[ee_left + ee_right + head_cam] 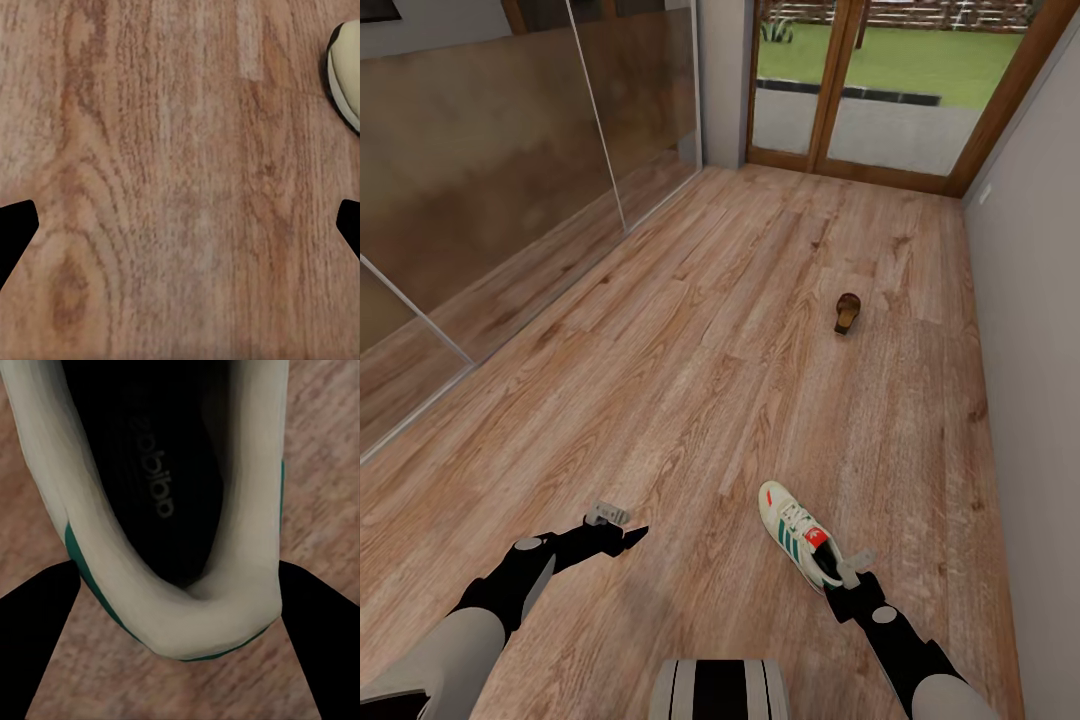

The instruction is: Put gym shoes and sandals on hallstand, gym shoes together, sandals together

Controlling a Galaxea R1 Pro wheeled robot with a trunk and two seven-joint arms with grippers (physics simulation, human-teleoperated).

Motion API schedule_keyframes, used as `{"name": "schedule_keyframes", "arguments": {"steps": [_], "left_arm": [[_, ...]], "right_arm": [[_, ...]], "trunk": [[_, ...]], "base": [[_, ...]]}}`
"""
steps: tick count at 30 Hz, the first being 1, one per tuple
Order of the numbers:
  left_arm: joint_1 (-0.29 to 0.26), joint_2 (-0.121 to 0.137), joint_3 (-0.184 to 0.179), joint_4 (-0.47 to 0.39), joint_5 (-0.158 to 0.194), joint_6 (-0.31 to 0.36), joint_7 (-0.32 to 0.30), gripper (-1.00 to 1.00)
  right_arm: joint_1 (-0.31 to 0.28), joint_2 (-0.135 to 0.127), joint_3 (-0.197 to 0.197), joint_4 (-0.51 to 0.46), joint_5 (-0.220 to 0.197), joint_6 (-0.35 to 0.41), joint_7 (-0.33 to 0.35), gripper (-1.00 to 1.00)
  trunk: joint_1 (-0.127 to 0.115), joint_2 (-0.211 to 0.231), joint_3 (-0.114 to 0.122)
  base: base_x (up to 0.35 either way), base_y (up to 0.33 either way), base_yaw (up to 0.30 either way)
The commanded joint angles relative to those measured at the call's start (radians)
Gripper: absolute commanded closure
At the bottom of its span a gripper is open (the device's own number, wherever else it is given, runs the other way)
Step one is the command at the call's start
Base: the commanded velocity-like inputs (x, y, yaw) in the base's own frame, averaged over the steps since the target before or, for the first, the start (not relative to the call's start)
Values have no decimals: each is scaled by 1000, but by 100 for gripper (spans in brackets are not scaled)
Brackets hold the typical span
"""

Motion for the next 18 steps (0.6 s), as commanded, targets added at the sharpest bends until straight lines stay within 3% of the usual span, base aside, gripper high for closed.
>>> {"name": "schedule_keyframes", "arguments": {"steps": [1, 18], "left_arm": [[0, -1, 9, -1, -10, 0, -7, -100], [2, 0, 9, -4, -10, 0, -7, -100]], "right_arm": [[0, 1, -8, -1, 6, -4, 8, 100], [0, 1, -8, -1, 6, -4, 8, 100]], "trunk": [[0, 0, -1], [0, 0, -1]], "base": [[0, 0, 0], [0, 0, 0]]}}
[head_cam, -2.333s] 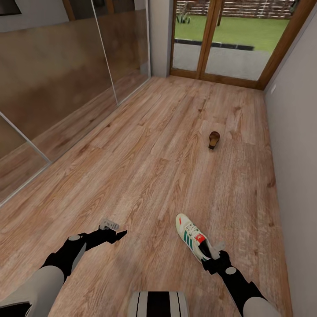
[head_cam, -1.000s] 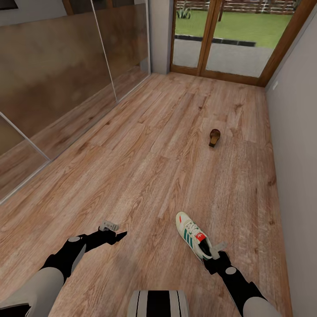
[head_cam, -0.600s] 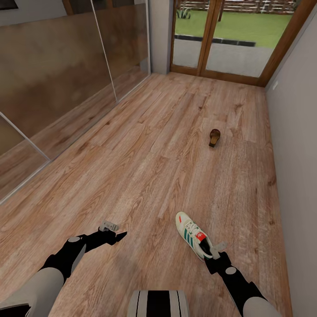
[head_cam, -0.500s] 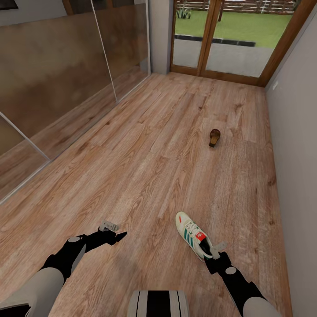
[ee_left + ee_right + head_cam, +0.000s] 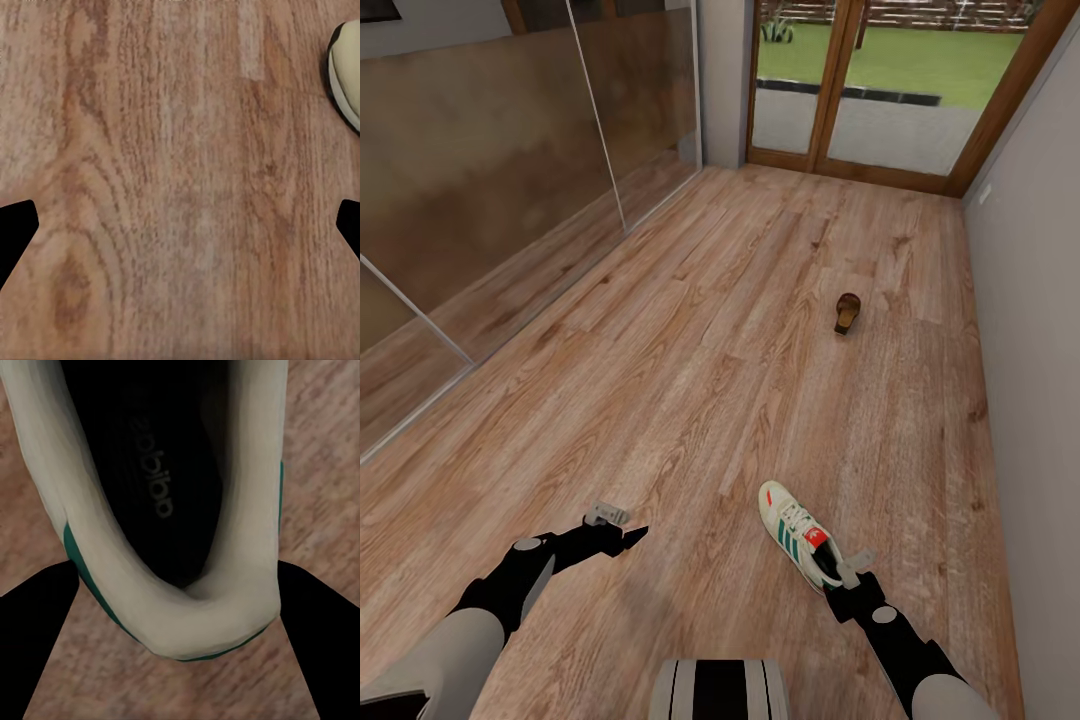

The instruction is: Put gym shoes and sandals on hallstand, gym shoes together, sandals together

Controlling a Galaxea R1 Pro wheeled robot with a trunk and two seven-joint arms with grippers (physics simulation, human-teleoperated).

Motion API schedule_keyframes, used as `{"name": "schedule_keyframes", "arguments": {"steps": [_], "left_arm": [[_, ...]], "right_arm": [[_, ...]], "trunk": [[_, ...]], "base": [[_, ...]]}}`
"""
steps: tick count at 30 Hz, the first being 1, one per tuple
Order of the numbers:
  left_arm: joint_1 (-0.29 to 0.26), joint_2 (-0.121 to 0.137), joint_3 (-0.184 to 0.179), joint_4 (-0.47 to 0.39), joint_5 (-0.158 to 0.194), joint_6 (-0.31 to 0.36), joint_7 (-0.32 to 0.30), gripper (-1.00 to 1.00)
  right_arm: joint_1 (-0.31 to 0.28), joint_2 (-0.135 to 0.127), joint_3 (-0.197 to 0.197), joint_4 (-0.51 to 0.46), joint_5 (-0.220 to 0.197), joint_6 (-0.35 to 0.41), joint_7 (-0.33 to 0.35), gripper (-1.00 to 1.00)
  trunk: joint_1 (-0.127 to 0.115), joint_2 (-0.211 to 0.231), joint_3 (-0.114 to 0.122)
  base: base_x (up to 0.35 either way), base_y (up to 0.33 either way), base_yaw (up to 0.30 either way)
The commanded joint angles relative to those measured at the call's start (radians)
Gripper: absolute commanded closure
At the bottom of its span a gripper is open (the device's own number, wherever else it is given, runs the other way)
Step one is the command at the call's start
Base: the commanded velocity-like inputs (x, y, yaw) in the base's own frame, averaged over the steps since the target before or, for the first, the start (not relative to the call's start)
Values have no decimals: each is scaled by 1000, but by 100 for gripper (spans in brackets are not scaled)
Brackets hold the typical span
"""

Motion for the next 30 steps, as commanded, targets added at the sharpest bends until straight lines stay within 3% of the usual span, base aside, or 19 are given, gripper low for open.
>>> {"name": "schedule_keyframes", "arguments": {"steps": [1, 20, 30], "left_arm": [[0, -1, 8, -1, -10, 0, -7, -100], [2, 8, 11, -1, -11, 1, -7, -100], [4, 14, 12, 13, -15, -2, 1, -100]], "right_arm": [[0, 1, -8, -1, 8, -4, 7, 100], [0, 2, -9, -2, 6, -9, 7, 100], [0, 8, -8, -1, 5, -48, 7, 100]], "trunk": [[0, 0, -1], [-8, 4, 65], [-12, 6, 104]], "base": [[0, 0, 0], [0, 0, 0], [0, 0, 0]]}}
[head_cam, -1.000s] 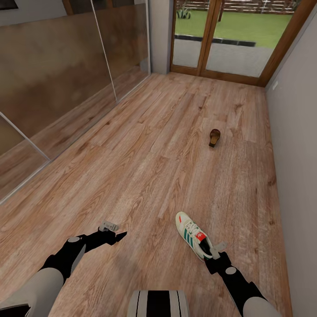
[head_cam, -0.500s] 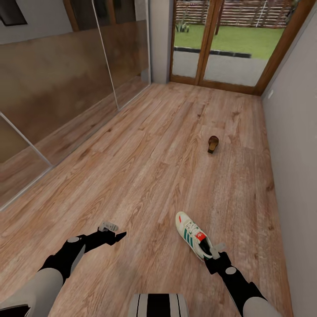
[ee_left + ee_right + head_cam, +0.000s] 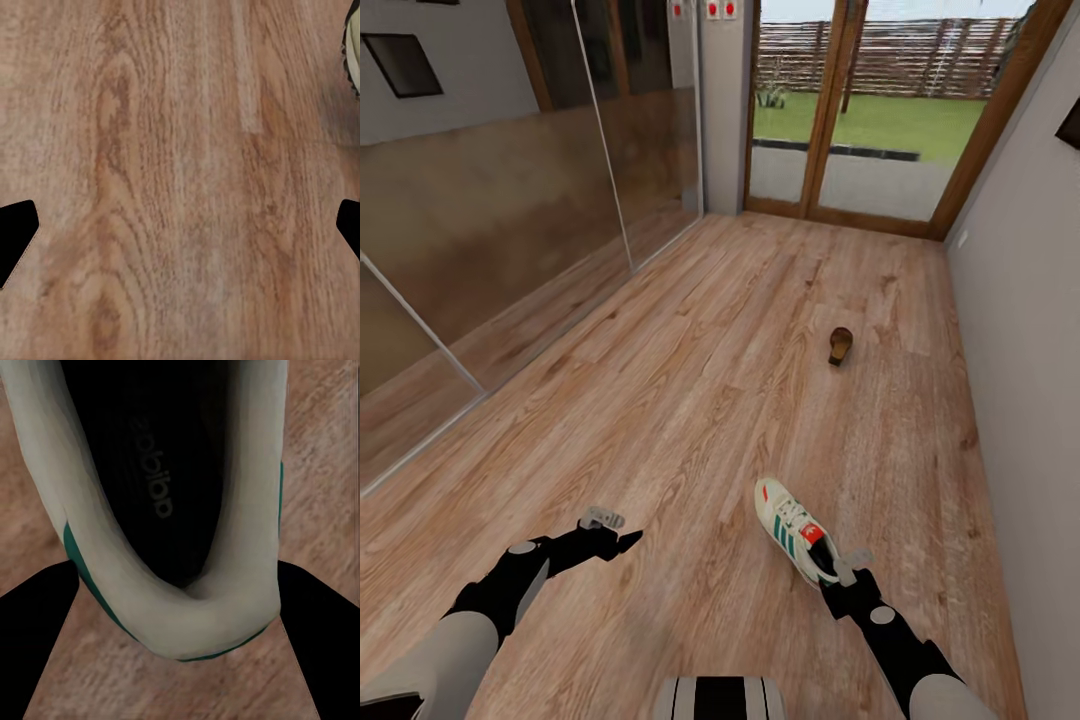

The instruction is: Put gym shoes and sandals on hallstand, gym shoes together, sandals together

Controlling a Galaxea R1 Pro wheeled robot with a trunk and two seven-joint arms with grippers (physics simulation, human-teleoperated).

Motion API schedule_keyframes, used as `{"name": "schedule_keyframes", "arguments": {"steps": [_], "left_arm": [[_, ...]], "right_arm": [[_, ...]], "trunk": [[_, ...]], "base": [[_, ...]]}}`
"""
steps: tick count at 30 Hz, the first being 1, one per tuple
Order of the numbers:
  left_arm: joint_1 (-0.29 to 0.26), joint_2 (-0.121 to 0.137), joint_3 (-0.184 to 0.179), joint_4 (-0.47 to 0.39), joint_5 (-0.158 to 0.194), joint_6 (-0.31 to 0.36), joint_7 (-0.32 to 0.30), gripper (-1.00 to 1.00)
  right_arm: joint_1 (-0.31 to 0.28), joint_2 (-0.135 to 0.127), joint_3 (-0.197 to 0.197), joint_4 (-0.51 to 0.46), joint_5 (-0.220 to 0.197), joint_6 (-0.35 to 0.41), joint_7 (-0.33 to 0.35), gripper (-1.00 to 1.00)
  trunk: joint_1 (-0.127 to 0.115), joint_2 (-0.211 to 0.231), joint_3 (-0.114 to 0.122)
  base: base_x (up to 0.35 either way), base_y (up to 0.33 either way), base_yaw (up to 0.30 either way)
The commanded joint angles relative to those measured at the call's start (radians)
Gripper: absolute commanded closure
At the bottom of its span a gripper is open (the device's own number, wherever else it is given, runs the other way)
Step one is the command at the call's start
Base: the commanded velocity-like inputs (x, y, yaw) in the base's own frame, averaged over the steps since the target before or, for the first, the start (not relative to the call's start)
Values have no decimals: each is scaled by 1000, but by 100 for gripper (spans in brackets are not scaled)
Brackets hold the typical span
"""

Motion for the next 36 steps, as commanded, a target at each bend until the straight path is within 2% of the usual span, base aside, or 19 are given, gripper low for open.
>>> {"name": "schedule_keyframes", "arguments": {"steps": [1, 8, 13, 22, 26, 30, 33, 36], "left_arm": [[0, -1, 9, 0, -11, 0, -6, -100], [4, 8, 10, 3, -11, -1, -3, -100], [28, 22, 12, 4, -10, -1, 5, -100], [79, 27, 14, 4, -4, -6, 82, -100], [100, 27, 16, 4, 7, -9, 101, -100], [132, 26, 35, 4, 28, -13, 121, -100], [159, 26, 64, 4, 39, -16, 135, -100], [194, 26, 108, 4, 45, -31, 158, -100]], "right_arm": [[0, 2, -9, -1, 7, -4, 7, 100], [0, 5, -9, 1, 5, -6, 8, 100], [0, 6, -9, 2, 4, -7, 8, 100], [0, 5, -9, 3, 3, -8, 8, 100], [0, 5, -9, 4, -11, -9, 8, 100], [0, 4, -8, 9, -48, -10, 8, 100], [0, 3, -8, 11, -80, -12, 8, 100], [1, 3, -7, 13, -100, -35, 8, 100]], "trunk": [[-1, 0, 3], [-4, 2, 30], [-6, 3, 50], [-10, 5, 87], [-12, 6, 107], [-14, 7, 128], [-25, 27, 142], [-36, 48, 157]], "base": [[0, 0, 0], [0, 0, 0], [0, 0, 0], [0, 0, -6], [0, 0, -45], [0, 0, -59], [0, 0, -64], [0, 0, -65]]}}
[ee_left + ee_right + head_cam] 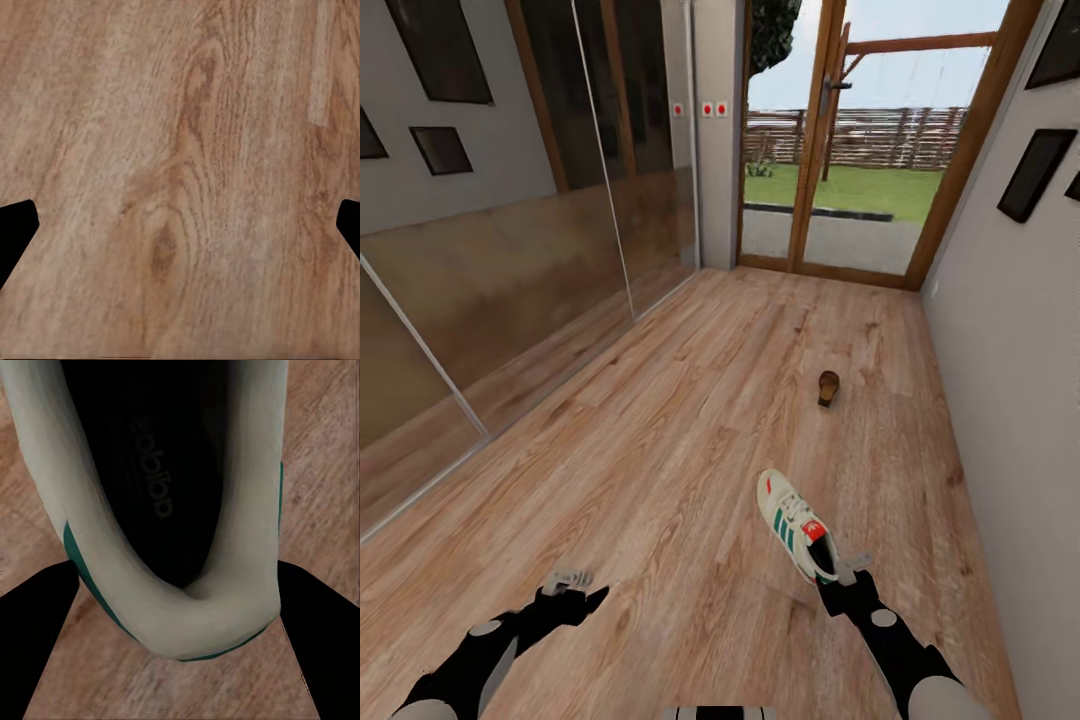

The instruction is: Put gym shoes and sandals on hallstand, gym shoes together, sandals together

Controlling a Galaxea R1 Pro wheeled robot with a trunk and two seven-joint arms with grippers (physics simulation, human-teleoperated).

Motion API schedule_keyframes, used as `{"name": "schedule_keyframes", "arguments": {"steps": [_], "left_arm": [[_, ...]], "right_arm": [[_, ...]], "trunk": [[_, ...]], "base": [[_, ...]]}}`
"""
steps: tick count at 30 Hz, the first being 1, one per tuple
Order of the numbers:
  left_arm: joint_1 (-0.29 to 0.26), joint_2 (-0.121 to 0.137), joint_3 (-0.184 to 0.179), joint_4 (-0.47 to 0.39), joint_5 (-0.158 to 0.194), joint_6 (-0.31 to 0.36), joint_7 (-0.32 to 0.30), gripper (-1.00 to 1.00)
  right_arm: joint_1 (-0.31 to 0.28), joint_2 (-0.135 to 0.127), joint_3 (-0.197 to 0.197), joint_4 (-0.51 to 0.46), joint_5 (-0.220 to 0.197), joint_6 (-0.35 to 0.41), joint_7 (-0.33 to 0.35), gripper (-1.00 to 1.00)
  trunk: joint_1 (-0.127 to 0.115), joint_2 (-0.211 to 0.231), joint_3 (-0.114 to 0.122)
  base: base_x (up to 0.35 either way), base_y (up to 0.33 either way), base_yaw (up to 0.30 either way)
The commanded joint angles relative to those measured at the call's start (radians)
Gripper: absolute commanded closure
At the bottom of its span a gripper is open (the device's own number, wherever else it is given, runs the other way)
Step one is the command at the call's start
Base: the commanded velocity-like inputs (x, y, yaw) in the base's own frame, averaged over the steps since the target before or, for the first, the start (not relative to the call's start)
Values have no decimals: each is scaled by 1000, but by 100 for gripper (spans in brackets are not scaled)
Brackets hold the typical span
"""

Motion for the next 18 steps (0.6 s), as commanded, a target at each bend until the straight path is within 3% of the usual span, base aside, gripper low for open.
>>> {"name": "schedule_keyframes", "arguments": {"steps": [1, 5, 7, 10, 13, 18], "left_arm": [[16, -1, 25, 0, -9, -27, 3, -100], [86, -4, 66, 1, -6, -139, 59, -100], [147, -10, 75, 1, 8, -176, 112, -100], [206, -10, 87, 2, 63, -217, 137, -100], [250, -6, 107, 2, 120, -291, 143, -100], [264, -5, 119, 2, 130, -307, 144, -100]], "right_arm": [[5, 1, -8, 0, 4, -30, 7, 100], [38, -5, -9, 0, -1, -94, 6, 100], [81, -7, -9, 0, -3, -159, 6, 100], [132, -6, -9, 0, -11, -240, 5, 100], [172, -7, -10, 7, -52, -269, 6, 100], [184, -7, -10, 20, -95, -273, 5, 100]], "trunk": [[-4, 7, 4], [-19, 35, 23], [-27, 49, 32], [-39, 70, 46], [-50, 91, 60], [-69, 126, 80]], "base": [[0, 0, -66], [0, 0, -37], [0, 0, -6], [0, 0, -1], [0, 0, 0], [0, 0, 0]]}}
